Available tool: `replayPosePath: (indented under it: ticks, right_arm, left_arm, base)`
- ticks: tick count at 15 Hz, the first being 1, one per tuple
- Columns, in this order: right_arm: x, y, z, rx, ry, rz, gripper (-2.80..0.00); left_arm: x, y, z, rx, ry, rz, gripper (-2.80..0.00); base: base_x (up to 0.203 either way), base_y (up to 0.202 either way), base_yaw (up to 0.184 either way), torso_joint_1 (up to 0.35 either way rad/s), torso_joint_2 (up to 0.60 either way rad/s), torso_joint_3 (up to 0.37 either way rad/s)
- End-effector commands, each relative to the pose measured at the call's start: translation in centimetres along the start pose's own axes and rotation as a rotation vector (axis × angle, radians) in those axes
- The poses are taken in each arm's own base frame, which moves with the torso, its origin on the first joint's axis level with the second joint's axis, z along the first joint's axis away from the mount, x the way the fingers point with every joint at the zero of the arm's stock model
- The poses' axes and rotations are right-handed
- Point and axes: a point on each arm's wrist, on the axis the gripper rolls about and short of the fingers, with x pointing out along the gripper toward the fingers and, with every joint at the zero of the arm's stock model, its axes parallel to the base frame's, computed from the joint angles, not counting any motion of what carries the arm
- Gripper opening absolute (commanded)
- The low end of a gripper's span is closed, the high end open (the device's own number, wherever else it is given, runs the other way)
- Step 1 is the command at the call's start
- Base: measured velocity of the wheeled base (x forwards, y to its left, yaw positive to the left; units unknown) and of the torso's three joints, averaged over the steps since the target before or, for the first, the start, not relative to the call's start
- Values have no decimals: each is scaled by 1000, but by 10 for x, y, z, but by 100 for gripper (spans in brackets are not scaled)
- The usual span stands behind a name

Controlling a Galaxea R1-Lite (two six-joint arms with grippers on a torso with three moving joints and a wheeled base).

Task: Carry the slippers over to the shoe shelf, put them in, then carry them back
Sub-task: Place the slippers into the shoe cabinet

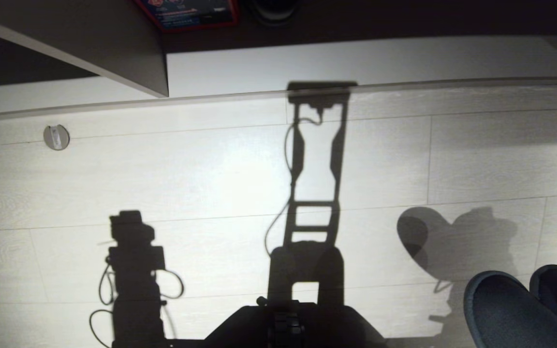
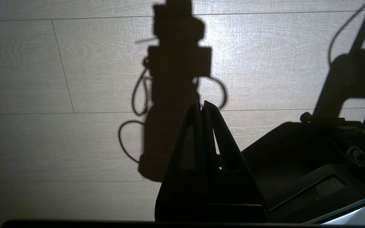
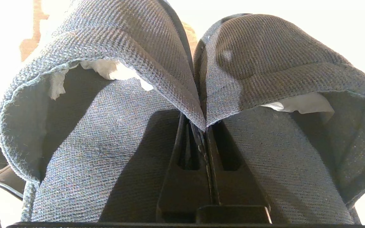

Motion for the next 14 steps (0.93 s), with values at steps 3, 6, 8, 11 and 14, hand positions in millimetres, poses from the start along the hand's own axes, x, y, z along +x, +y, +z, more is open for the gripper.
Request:
replayPosePath:
  ticks: [3,6,8,11,14]
  right_arm:
    - [0,0,0,-1,-2,1,-280]
    - [0,0,0,-1,-2,1,-280]
    - [0,0,0,-1,-2,1,-280]
    - [0,0,0,-1,-2,1,-280]
    - [0,0,0,-1,-2,1,-280]
  left_arm:
    - [0,0,0,1,0,1,-280]
    - [0,0,0,1,0,1,-280]
    - [0,0,0,1,0,1,-280]
    - [0,0,0,-1,0,1,-280]
    - [0,0,0,-1,0,-1,-280]
  base:
    - [0,0,0,0,0,0]
    - [0,0,0,0,0,0]
    - [0,0,0,0,0,0]
    - [0,0,0,0,0,0]
    - [0,0,0,0,0,0]
